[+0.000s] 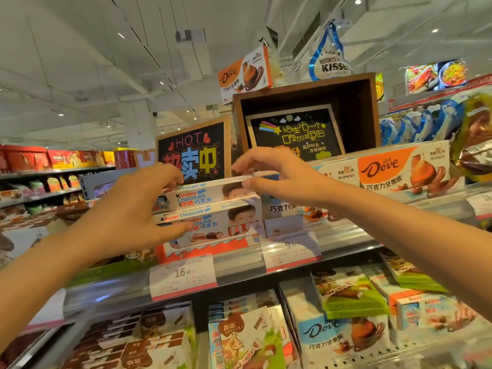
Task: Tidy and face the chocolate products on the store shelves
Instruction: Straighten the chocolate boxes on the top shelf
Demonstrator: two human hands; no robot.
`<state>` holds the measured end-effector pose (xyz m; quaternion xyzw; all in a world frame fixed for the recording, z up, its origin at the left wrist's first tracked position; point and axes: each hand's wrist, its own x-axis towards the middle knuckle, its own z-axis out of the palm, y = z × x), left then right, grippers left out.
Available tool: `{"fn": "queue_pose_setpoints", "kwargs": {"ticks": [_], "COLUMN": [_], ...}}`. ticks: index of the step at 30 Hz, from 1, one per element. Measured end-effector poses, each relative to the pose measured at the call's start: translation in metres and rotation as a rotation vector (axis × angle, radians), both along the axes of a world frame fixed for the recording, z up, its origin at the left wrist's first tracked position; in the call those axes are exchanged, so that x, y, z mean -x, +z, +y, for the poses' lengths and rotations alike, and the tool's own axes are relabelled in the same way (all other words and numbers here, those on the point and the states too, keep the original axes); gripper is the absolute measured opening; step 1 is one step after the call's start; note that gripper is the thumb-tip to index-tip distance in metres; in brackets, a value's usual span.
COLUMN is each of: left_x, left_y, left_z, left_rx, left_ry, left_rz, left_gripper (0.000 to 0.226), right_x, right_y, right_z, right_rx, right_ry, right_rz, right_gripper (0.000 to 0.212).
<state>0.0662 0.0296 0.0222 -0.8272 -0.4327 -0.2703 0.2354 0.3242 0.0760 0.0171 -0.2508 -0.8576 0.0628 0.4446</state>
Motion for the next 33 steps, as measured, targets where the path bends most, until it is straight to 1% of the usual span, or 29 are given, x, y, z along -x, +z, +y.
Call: {"fn": "queue_pose_setpoints", "kwargs": {"ticks": [3,7,10,13,16,19,21,23,26,28,33], "left_x": [-0.024,-0.071,-0.109,-0.148,-0.183,-0.207,-0.219,-0.226,-0.231,-0.232,-0.231], "left_y": [0.007,0.013,0.019,0.022,0.021,0.019,0.018,0.017,0.017,0.018,0.027], "left_z": [0.0,0.007,0.019,0.031,0.043,0.054,0.06,0.063,0.065,0.067,0.069], "left_rx": [0.001,-0.025,0.004,0.046,0.096,0.158,0.186,0.197,0.22,0.224,0.301], "left_ry": [-0.034,-0.112,-0.137,-0.152,-0.129,-0.063,-0.006,0.04,0.114,0.144,0.175], "left_rz": [-0.024,-0.038,-0.051,-0.046,-0.034,-0.02,-0.013,-0.033,-0.071,-0.068,-0.028], "left_gripper": [0.057,0.055,0.056,0.052,0.044,0.045,0.042,0.044,0.048,0.048,0.043], "right_x": [-0.025,-0.081,-0.126,-0.165,-0.198,-0.224,-0.234,-0.239,-0.243,-0.244,-0.247], "right_y": [0.003,0.014,0.021,0.024,0.027,0.029,0.03,0.031,0.035,0.038,0.044], "right_z": [-0.004,-0.002,0.002,0.009,0.017,0.025,0.03,0.033,0.036,0.039,0.046], "right_rx": [0.02,0.015,0.024,0.076,0.106,0.09,0.077,0.099,0.135,0.108,0.076], "right_ry": [0.001,-0.048,-0.107,-0.149,-0.193,-0.302,-0.365,-0.417,-0.475,-0.504,-0.486], "right_rz": [0.099,0.173,0.169,0.122,0.019,-0.192,-0.321,-0.411,-0.52,-0.587,-0.664], "right_gripper": [0.025,0.017,0.013,0.013,0.013,0.014,0.021,0.032,0.049,0.049,0.048]}}
